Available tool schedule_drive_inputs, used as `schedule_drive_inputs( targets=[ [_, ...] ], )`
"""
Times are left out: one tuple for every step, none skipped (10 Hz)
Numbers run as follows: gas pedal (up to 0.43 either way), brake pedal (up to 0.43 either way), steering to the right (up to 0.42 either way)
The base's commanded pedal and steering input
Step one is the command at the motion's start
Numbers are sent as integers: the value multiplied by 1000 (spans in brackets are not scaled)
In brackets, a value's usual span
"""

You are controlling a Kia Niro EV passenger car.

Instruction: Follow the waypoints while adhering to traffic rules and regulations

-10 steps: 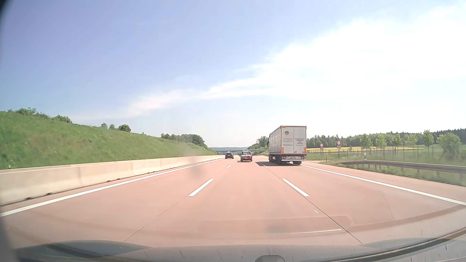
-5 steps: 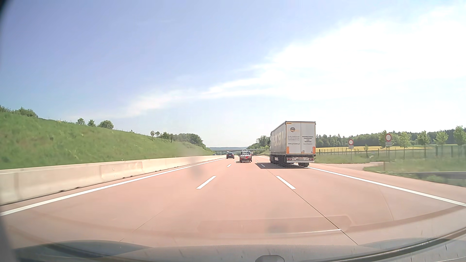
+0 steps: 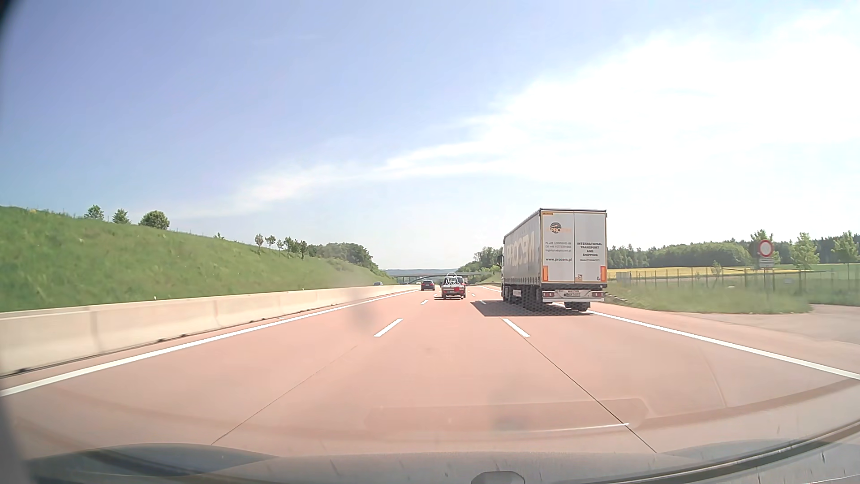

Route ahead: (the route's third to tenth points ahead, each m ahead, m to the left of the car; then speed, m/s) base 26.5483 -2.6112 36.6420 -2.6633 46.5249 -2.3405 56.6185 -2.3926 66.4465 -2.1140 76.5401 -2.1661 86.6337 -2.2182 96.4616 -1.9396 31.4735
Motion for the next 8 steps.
schedule_drive_inputs(
  targets=[
    [8,0,-3],
    [20,0,-3],
    [28,0,-3],
    [47,0,-3],
    [47,0,-3],
    [67,0,-3],
    [79,0,-3],
    [87,0,-3]
  ],
)
